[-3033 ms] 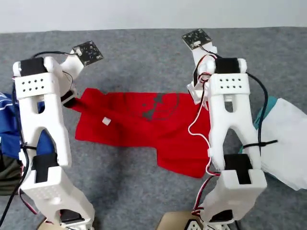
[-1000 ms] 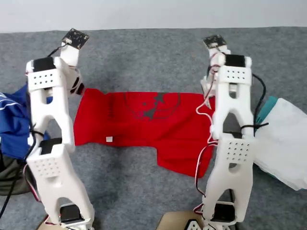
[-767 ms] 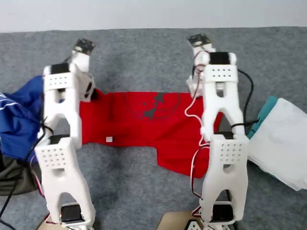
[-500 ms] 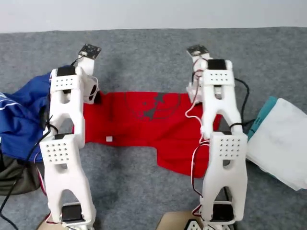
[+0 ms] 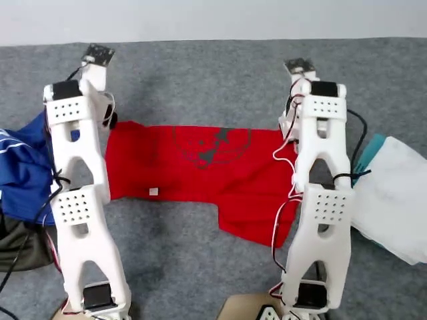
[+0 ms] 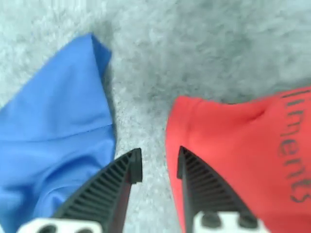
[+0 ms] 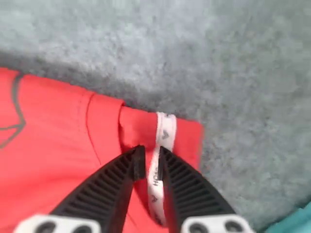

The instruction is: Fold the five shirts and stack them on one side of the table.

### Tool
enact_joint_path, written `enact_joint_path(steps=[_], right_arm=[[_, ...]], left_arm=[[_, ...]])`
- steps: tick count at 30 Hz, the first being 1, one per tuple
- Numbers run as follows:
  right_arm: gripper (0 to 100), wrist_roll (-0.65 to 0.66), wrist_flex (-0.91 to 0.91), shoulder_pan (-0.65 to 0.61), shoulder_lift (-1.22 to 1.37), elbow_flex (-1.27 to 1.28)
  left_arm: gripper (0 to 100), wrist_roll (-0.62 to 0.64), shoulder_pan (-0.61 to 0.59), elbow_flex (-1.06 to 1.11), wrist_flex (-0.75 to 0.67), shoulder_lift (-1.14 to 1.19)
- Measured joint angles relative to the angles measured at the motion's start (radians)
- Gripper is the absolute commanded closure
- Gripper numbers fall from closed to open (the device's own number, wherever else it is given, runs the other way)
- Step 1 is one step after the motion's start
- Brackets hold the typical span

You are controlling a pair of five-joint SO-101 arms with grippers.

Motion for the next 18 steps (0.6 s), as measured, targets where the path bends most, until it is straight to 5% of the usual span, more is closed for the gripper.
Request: enact_joint_path(steps=[8, 18], right_arm=[[94.1, 0.000, -0.031, -0.143, -0.026, 0.000], [94.1, 0.000, -0.080, -0.031, 0.087, 0.000]], left_arm=[[88, 0.000, 0.078, 0.005, -0.078, 0.000], [88, 0.000, 0.026, 0.190, -0.247, 0.000]])
